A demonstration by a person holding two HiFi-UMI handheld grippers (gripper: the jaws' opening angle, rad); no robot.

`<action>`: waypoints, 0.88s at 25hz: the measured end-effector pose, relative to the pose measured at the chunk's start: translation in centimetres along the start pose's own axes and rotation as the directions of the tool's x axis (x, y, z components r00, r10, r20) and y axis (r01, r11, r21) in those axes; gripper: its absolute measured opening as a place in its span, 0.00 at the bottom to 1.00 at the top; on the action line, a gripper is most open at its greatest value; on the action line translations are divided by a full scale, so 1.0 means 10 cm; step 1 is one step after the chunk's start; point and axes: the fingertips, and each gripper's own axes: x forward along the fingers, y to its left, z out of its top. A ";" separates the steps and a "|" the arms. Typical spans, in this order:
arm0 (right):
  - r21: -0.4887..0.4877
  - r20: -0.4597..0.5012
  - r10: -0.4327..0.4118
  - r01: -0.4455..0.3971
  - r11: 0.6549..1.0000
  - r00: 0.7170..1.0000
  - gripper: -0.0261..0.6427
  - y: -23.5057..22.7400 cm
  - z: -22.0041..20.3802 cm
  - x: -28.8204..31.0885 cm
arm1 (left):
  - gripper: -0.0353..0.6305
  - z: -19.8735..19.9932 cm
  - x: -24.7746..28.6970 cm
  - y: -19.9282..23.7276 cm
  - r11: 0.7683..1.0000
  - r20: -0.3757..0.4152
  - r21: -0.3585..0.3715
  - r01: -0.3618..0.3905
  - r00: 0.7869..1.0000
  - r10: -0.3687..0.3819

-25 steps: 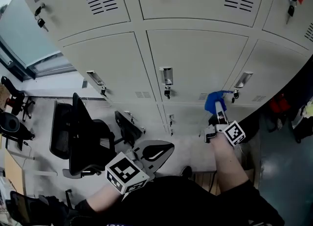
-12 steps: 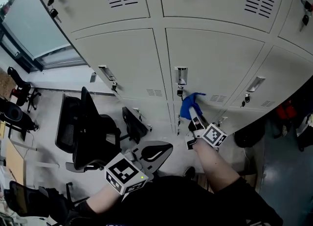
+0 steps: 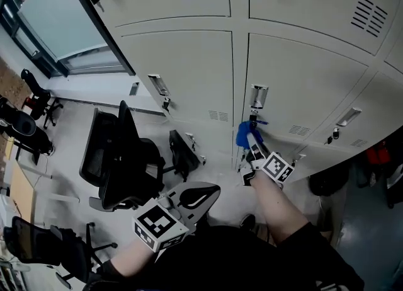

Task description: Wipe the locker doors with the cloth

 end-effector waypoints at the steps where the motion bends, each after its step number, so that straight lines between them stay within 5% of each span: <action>1: 0.003 0.008 -0.006 0.006 1.000 1.000 0.19 -0.03 0.04 -0.02 | 0.06 0.00 0.00 0.00 1.000 0.000 -0.001 0.000 1.000 0.000; 14: -0.035 0.150 -0.146 0.153 0.988 0.978 0.19 -0.61 0.94 -0.98 | 0.06 0.14 0.56 -0.36 0.991 -0.006 0.040 0.129 0.992 -0.129; 22: -0.027 0.192 -0.158 0.167 0.986 0.969 0.19 -0.80 1.33 -1.36 | 0.06 0.19 0.97 -0.70 0.983 -0.034 0.052 0.175 0.984 -0.173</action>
